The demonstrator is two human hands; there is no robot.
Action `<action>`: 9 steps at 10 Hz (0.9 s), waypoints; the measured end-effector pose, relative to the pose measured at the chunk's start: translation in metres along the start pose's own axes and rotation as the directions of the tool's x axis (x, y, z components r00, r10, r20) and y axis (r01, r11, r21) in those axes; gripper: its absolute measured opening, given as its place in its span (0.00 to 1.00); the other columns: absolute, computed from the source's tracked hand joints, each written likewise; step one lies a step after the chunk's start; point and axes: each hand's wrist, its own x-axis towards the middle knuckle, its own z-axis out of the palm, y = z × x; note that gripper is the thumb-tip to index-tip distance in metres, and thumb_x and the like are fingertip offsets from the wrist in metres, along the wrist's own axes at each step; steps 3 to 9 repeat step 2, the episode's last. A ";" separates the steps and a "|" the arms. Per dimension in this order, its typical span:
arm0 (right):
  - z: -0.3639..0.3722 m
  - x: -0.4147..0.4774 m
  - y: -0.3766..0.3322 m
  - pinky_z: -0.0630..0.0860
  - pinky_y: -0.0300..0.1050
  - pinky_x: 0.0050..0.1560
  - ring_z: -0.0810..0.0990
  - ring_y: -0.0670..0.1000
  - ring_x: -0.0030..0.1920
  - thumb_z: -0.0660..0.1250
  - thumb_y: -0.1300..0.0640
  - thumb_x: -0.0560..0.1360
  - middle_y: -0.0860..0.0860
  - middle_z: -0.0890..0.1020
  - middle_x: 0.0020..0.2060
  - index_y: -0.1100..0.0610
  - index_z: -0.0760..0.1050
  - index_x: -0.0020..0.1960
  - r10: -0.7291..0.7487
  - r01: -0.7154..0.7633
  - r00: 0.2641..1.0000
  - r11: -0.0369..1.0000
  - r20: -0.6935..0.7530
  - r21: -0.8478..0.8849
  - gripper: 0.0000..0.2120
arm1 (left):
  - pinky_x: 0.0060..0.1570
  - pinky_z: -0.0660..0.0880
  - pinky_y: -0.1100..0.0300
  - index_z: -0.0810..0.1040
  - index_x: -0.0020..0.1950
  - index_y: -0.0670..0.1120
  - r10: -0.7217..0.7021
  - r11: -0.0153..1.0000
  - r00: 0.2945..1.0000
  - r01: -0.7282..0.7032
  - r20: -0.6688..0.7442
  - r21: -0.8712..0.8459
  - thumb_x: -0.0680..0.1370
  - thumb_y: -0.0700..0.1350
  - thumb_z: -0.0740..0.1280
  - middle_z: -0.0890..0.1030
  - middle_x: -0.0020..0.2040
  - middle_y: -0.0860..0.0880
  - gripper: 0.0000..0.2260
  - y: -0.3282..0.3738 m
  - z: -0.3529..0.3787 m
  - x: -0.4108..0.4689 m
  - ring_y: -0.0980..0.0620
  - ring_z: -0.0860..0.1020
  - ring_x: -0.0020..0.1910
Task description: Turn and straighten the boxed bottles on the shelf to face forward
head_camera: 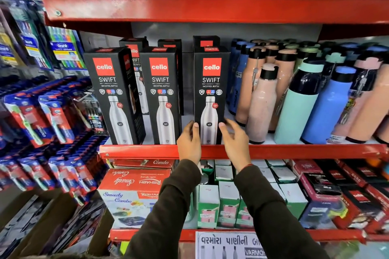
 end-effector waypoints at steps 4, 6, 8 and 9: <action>-0.072 0.006 -0.074 0.71 0.28 0.54 0.78 0.33 0.54 0.65 0.59 0.80 0.53 0.81 0.61 0.54 0.78 0.59 -0.259 0.316 0.899 0.942 -0.353 0.113 0.09 | 0.72 0.68 0.56 0.72 0.72 0.46 0.541 0.837 0.826 -0.548 -0.158 -0.001 0.84 0.43 0.58 0.75 0.71 0.51 0.17 0.050 -0.015 0.000 0.59 0.70 0.71; -0.072 0.006 -0.074 0.71 0.28 0.54 0.78 0.33 0.54 0.65 0.59 0.80 0.53 0.81 0.61 0.54 0.78 0.59 -0.259 0.316 0.899 0.942 -0.353 0.113 0.09 | 0.72 0.68 0.56 0.72 0.72 0.46 0.541 0.837 0.826 -0.548 -0.158 -0.001 0.84 0.43 0.58 0.75 0.71 0.51 0.17 0.050 -0.015 0.000 0.59 0.70 0.71; -0.072 0.006 -0.074 0.71 0.28 0.54 0.78 0.33 0.54 0.65 0.59 0.80 0.53 0.81 0.61 0.54 0.78 0.59 -0.259 0.316 0.899 0.942 -0.353 0.113 0.09 | 0.72 0.68 0.56 0.72 0.72 0.46 0.541 0.837 0.826 -0.548 -0.158 -0.001 0.84 0.43 0.58 0.75 0.71 0.51 0.17 0.050 -0.015 0.000 0.59 0.70 0.71; -0.072 0.006 -0.074 0.71 0.28 0.54 0.78 0.33 0.54 0.65 0.59 0.80 0.53 0.81 0.61 0.54 0.78 0.59 -0.259 0.316 0.899 0.942 -0.353 0.113 0.09 | 0.72 0.68 0.56 0.72 0.72 0.46 0.541 0.837 0.826 -0.548 -0.158 -0.001 0.84 0.43 0.58 0.75 0.71 0.51 0.17 0.050 -0.015 0.000 0.59 0.70 0.71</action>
